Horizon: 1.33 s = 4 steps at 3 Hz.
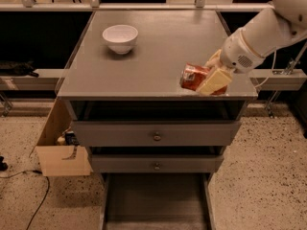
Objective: Place coke can into bottom drawer
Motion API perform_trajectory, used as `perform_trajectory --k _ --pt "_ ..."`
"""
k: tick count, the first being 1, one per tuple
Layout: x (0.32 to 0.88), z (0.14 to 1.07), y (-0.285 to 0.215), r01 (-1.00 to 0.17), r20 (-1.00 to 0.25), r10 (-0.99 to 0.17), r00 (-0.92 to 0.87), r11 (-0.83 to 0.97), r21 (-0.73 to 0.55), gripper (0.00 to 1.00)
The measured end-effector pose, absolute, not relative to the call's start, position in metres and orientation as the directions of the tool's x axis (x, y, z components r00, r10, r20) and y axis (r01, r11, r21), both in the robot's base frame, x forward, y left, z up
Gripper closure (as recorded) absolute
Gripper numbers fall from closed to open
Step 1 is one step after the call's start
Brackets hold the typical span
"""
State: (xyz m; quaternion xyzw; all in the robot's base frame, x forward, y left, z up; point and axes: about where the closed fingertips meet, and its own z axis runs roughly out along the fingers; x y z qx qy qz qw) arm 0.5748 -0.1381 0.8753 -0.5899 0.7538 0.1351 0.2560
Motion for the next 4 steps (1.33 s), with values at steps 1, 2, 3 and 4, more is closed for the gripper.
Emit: perform_trajectory --k 1,2,3,4 --pt "0.519 0.920 -0.164 -0.946 -0.592 -0.794 -0.140 0.284 -0.157 1.00" --pt "0.455 0.927 -0.179 -0.943 -0.637 -0.756 -0.155 0.306 -0.134 1.00" --pt "0.392 0.886 -0.182 -0.952 -0.636 -0.735 -0.237 0.305 0.002 1.00" --pt "0.379 0.873 -0.183 -0.951 -0.628 -0.732 -0.263 0.308 0.039 1.00"
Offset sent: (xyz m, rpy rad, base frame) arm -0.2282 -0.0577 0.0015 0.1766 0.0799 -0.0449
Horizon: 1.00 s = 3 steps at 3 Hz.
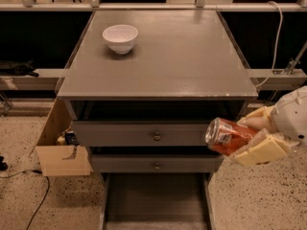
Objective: Place coke can into bottom drawer
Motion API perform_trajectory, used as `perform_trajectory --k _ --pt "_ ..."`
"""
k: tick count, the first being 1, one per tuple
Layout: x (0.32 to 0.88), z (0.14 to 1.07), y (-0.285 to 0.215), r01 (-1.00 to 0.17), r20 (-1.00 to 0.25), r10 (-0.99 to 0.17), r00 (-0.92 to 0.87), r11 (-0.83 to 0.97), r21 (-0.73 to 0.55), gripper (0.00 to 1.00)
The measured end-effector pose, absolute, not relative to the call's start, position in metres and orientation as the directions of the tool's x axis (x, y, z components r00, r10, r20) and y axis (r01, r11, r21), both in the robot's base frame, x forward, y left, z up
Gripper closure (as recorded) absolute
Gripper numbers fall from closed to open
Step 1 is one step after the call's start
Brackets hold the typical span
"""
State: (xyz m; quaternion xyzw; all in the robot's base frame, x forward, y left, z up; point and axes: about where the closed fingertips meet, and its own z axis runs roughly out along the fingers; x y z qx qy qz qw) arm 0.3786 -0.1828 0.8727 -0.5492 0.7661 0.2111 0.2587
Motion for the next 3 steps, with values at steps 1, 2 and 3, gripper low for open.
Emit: perform_trajectory --k 1,2,3 --pt "0.387 0.855 -0.176 -0.939 -0.629 -0.719 -0.296 0.339 0.055 1.00" --pt "0.387 0.805 -0.160 -0.928 -0.624 -0.705 -0.337 0.362 0.093 1.00" --pt "0.365 0.716 -0.137 -0.911 -0.608 -0.685 -0.401 0.364 0.192 1.00"
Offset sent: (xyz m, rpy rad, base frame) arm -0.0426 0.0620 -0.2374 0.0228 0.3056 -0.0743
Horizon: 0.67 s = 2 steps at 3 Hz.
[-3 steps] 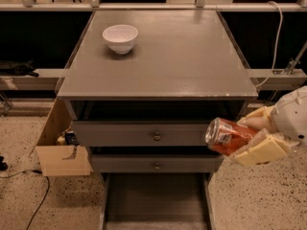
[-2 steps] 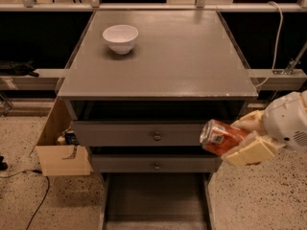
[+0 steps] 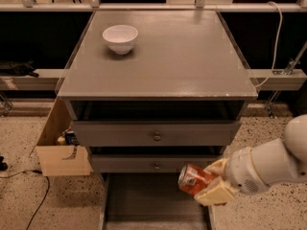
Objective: Place coke can into bottom drawer
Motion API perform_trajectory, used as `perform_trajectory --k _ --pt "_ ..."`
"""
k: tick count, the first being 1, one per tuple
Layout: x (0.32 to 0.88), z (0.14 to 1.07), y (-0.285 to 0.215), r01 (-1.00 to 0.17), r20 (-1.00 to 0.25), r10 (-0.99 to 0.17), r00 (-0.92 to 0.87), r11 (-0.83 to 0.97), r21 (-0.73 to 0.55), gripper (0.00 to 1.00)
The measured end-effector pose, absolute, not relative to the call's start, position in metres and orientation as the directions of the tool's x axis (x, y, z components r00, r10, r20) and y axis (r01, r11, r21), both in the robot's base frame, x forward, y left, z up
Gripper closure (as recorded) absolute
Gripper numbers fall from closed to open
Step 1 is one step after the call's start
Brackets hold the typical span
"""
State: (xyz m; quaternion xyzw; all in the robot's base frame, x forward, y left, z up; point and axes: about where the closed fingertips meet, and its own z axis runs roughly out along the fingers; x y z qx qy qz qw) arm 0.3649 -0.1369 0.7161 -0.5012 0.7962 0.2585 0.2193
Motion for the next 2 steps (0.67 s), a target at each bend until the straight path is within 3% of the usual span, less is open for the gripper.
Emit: perform_trajectory --k 1,2 --pt "0.3294 0.6280 -0.1200 -0.880 -0.573 -0.668 -0.475 0.365 0.304 1.00" --pt "0.3309 0.6334 -0.1200 -0.884 -0.574 -0.672 -0.468 0.362 0.297 1.00"
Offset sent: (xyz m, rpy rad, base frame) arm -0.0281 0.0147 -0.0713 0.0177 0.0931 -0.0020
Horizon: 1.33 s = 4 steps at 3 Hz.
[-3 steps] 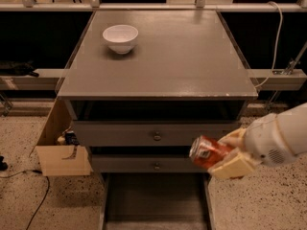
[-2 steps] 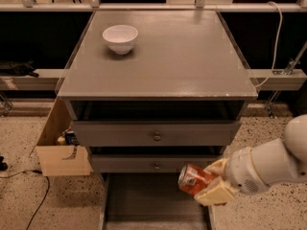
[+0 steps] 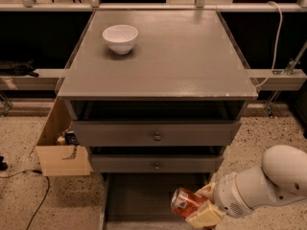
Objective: Place coke can into bottom drawer
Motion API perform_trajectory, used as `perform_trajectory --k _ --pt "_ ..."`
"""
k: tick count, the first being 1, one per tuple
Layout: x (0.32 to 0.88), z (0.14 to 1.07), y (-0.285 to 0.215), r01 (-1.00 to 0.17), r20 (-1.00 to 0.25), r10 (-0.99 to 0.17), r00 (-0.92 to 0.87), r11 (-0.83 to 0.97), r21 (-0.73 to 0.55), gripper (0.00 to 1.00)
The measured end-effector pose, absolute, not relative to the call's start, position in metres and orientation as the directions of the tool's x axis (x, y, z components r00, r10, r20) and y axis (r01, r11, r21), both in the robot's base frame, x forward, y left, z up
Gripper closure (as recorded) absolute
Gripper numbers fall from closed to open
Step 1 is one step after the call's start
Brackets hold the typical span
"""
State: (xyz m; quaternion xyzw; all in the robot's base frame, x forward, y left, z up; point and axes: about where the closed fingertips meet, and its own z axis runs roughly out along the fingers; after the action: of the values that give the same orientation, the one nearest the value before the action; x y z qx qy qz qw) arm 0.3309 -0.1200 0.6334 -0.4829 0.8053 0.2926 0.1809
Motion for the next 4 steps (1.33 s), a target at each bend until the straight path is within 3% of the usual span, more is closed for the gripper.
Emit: perform_trajectory --k 1,4 --pt "0.333 0.635 -0.112 -0.886 -0.584 -0.667 -0.463 0.372 0.279 1.00" --pt "0.408 0.550 -0.101 -0.837 -0.563 -0.625 -0.541 0.468 0.284 1.00"
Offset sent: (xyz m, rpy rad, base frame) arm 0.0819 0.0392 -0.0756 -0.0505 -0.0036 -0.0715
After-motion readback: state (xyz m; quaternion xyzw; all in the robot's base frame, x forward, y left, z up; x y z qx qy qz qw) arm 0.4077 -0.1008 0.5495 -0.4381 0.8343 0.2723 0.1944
